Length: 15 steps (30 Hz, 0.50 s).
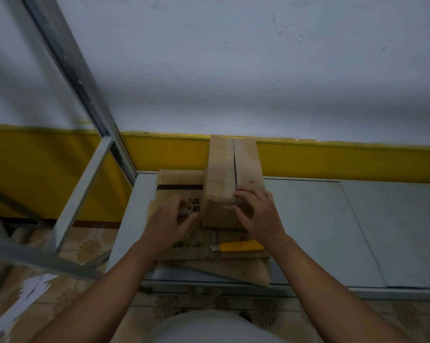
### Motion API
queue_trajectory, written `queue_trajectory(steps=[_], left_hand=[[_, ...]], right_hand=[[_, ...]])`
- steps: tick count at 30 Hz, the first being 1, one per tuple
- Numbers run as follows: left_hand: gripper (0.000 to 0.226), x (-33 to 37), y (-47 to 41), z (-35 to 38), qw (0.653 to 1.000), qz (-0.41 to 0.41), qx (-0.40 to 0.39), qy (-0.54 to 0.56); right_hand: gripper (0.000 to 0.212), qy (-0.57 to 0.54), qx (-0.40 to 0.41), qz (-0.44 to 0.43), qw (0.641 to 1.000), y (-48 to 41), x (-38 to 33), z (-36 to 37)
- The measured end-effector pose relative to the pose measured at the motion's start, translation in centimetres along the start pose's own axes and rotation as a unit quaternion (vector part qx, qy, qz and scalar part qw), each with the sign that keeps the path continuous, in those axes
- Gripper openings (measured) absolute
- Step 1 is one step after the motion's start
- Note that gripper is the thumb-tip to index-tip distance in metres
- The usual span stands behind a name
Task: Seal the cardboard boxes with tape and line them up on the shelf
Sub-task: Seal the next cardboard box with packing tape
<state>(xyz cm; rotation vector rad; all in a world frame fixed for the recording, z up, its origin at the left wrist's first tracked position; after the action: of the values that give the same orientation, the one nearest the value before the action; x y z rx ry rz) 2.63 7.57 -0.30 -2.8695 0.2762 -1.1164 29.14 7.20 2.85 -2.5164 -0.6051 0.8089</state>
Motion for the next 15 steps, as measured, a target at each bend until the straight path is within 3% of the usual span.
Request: queue_trajectory(steps=[3, 7, 12, 15], left_hand=[[0.042, -2.3, 1.6, 1.3, 0.991, -0.010, -0.089, -0.102], [0.027, -3.2, 2.3, 2.6, 0.960, 0.043, -0.104, -0.256], [0.008, -2.9, 3.1, 1.0, 0.961, 0.061, -0.046, -0.267], [0.014, -0.7, 3.6, -2.3, 0.964, 0.099, 0.022, -0.245]], right_hand=[[0.044, -0.018, -0.011, 0.034, 0.999, 0.0, 0.0, -0.1], [0.041, -0.033, -0.017, 0.040, 0.999, -0.3, -0.3, -0.3], [0.038, -0.028, -0.013, 0.032, 0.999, -0.6, -0.6, -0.7], [0.037, -0.037, -0.013, 0.036, 0.999, -0.8, -0.8, -1.2]])
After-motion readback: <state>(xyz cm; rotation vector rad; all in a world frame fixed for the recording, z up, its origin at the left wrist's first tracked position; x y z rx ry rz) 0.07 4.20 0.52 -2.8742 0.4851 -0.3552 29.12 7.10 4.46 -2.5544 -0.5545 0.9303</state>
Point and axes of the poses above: each hand's wrist, its own y-axis away from the middle knuckle, its own z-axis out of the palm, x = y × z, the point moved 5 cm from there along -y, towards the middle knuckle, and after that the axes turned 4 degrees about -z, right-handed, at the moved point
